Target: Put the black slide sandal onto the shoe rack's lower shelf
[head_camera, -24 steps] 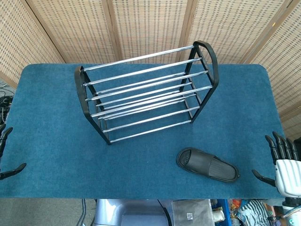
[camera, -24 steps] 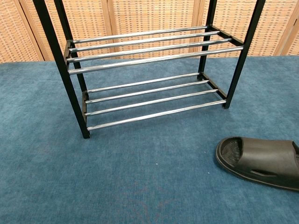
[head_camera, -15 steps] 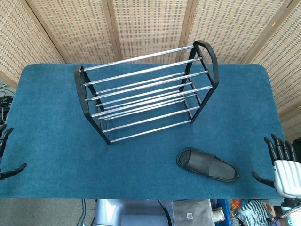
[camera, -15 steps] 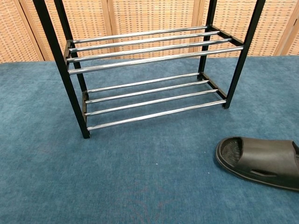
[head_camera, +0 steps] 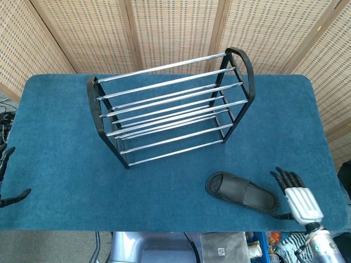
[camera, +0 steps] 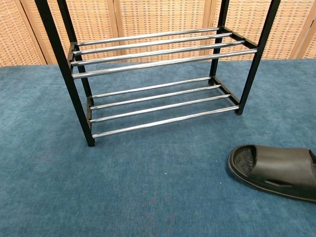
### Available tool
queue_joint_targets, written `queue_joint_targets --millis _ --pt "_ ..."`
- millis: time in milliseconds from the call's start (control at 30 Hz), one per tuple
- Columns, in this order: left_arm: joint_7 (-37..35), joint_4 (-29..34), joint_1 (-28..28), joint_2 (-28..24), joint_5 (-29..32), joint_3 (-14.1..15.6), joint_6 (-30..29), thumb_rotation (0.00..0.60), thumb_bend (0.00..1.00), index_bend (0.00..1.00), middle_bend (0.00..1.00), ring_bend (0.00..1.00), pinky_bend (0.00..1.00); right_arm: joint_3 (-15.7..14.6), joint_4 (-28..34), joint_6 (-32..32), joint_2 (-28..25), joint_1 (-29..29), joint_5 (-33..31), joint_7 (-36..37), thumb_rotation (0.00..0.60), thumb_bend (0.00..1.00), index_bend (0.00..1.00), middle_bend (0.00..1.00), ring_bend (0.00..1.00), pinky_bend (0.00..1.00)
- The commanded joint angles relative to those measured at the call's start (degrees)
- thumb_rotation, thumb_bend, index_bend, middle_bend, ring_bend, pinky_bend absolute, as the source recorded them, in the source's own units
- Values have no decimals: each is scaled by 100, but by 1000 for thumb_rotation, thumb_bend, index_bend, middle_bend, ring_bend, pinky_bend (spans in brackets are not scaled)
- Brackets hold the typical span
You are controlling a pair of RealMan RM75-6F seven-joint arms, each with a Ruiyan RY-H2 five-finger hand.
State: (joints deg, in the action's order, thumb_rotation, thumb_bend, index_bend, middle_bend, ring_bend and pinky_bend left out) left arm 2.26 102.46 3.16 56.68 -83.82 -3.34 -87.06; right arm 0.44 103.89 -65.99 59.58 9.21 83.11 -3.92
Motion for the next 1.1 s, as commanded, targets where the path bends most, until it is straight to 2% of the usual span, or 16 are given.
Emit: queue_joint_targets --millis 33,300,600,867,967,1100 --pt "59 7 31 17 58 -19 59 600 128 0 0 0 0 -39 32 620 62 338 -578 8 600 0 0 0 0 0" --pt "151 24 69 40 107 -13 148 600 129 0 0 0 0 44 -256 1153 604 684 -1481 -655 600 0 0 0 0 0" --pt "109 26 77 25 144 -26 171 600 128 0 0 0 0 123 -608 1134 1165 847 -2149 -1054 600 0 0 0 0 0" --pt "70 22 81 11 179 -39 183 600 129 0 0 0 0 137 -740 929 1495 862 -2287 -1183 600 0 6 18 0 0" --pt "64 23 82 9 177 -38 185 600 129 0 0 0 0 145 -804 856 1584 881 -2339 -1290 600 0 102 117 50 18" --pt "37 23 82 3 195 -44 191 600 128 0 0 0 0 131 -902 752 1694 903 -2441 -1510 600 0 247 229 173 185"
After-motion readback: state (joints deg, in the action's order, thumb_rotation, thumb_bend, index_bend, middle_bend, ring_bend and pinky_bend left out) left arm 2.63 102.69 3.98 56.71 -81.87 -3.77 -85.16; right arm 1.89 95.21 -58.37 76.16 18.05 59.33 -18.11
